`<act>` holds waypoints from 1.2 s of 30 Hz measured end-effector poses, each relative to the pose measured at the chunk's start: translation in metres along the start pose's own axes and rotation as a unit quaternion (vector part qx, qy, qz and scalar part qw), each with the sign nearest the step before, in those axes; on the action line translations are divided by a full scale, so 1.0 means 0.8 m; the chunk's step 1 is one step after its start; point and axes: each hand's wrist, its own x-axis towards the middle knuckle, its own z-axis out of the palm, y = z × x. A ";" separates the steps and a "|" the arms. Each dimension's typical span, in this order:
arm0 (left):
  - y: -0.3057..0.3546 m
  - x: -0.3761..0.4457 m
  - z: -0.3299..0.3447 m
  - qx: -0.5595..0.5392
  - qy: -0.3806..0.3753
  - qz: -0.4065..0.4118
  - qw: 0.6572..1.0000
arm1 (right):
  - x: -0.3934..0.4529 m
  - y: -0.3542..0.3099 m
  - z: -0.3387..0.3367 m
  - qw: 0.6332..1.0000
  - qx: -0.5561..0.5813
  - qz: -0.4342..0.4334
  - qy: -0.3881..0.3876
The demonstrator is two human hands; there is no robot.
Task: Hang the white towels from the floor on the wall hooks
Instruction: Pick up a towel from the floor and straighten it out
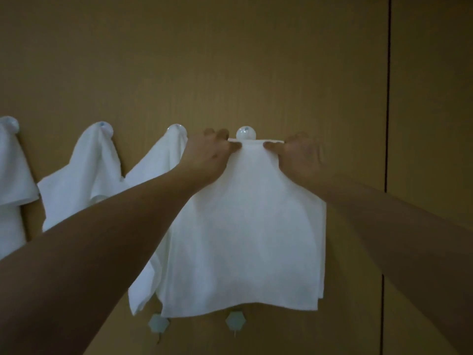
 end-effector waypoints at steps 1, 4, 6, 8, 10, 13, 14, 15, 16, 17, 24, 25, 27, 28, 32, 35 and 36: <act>-0.005 0.013 0.005 0.004 0.009 -0.008 1.000 | 0.017 0.005 0.004 1.000 0.006 0.014 0.008; -0.017 0.050 0.013 0.008 0.025 -0.032 0.999 | 0.055 0.012 0.011 0.997 0.038 0.070 0.016; -0.024 0.070 0.026 0.017 0.021 -0.055 0.998 | 0.075 0.012 0.023 0.990 0.091 0.103 0.013; -0.022 0.072 0.042 0.016 0.006 -0.074 0.997 | 0.080 0.007 0.033 0.984 0.132 0.116 -0.018; -0.014 0.068 0.060 -0.026 0.013 -0.107 0.994 | 0.076 0.003 0.040 0.970 0.192 0.144 -0.023; 0.003 0.061 0.078 -0.153 0.045 -0.187 0.969 | 0.061 -0.007 0.044 0.942 0.281 0.182 -0.015; 0.009 0.061 0.081 -0.189 0.042 -0.201 0.960 | 0.057 -0.011 0.045 0.931 0.311 0.190 -0.023; 0.014 0.062 0.082 -0.226 0.037 -0.222 0.948 | 0.055 -0.016 0.046 0.919 0.340 0.197 -0.035; 0.017 0.064 0.083 -0.263 0.035 -0.248 0.932 | 0.054 -0.020 0.047 0.908 0.363 0.203 -0.048; 0.020 0.066 0.083 -0.301 0.032 -0.274 0.913 | 0.056 -0.023 0.049 0.901 0.376 0.209 -0.061; 0.030 0.040 0.077 -0.057 0.030 -0.208 0.976 | 0.029 -0.035 0.062 0.970 0.211 0.119 0.012; 0.032 0.034 0.077 -0.032 0.031 -0.191 0.981 | 0.024 -0.037 0.065 0.970 0.210 0.120 0.028; 0.041 0.025 0.077 -0.074 0.024 -0.188 0.979 | 0.012 -0.043 0.070 0.939 0.310 0.141 0.035; 0.046 0.023 0.079 -0.133 0.009 -0.205 0.970 | 0.006 -0.047 0.073 0.905 0.391 0.166 0.035; 0.070 0.005 0.089 -0.320 -0.028 -0.310 0.895 | -0.011 -0.062 0.080 0.817 0.509 0.270 0.026; 0.077 -0.009 0.083 -0.468 -0.021 -0.407 0.784 | -0.014 -0.073 0.076 0.771 0.565 0.292 0.006; 0.078 -0.013 0.080 -0.515 -0.030 -0.426 0.743 | -0.015 -0.076 0.074 0.769 0.570 0.290 -0.002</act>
